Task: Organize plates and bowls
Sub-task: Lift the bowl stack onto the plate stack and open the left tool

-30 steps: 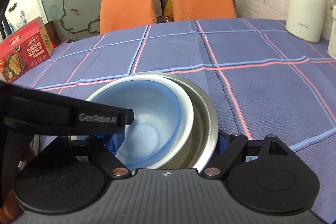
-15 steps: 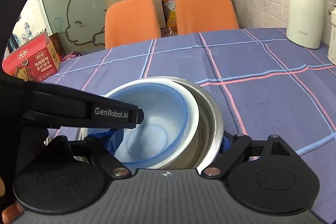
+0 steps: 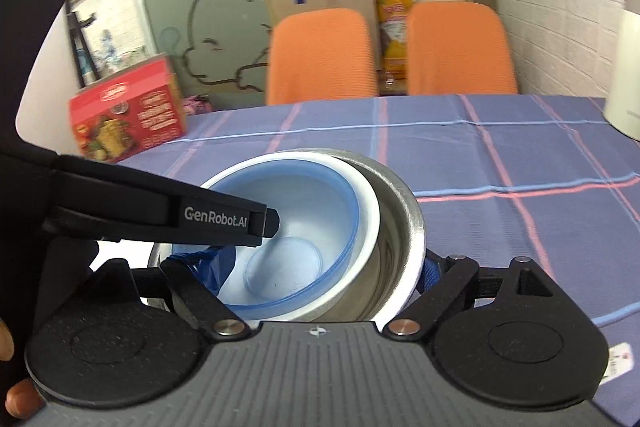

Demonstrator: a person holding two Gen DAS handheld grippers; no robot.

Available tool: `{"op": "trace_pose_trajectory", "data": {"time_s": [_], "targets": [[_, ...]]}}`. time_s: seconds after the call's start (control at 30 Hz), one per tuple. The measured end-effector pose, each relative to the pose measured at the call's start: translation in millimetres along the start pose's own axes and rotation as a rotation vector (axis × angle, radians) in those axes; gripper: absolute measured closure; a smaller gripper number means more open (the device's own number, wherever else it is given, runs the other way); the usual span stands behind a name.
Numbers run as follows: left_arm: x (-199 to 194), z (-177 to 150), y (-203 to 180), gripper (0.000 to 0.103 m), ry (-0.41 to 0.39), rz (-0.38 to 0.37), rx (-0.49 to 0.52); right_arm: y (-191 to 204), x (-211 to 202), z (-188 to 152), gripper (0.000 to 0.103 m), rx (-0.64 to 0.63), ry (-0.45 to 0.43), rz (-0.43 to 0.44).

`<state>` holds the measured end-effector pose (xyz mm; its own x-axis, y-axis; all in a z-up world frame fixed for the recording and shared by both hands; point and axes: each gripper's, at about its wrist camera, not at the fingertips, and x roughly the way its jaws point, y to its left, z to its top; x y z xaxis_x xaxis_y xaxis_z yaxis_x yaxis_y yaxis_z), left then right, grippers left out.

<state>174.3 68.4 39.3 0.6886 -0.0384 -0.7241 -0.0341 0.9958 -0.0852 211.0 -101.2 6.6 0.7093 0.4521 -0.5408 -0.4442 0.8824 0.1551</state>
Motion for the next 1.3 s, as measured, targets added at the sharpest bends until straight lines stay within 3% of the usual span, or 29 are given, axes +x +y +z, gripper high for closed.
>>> {"op": "trace_pose_trajectory", "data": {"time_s": [0.33,0.73,0.77,0.83,0.93,1.1,1.3], "targets": [[-39,-52,89,0.066,0.017,0.095,-0.114,84,9,-22,0.027,-0.088,0.055,0.133],[-27,-66,100,0.065,0.018,0.072,-0.108,98,21,-39,0.026,-0.087,0.094,0.108],[-28,-66,100,0.061,0.016,0.07,-0.11,97,22,-40,0.026,-0.083,0.095,0.107],[-30,-67,99,0.037,0.004,0.071,-0.1,96,25,-40,0.027,-0.077,0.095,0.106],[-35,-66,94,0.021,-0.021,0.069,-0.079,98,28,-40,0.027,-0.084,0.098,0.099],[-43,-62,92,0.008,-0.065,0.106,-0.066,91,24,-38,0.027,-0.045,0.06,0.067],[-59,-51,105,0.007,-0.121,0.094,-0.152,78,8,-28,0.027,0.014,-0.021,0.066]]}}
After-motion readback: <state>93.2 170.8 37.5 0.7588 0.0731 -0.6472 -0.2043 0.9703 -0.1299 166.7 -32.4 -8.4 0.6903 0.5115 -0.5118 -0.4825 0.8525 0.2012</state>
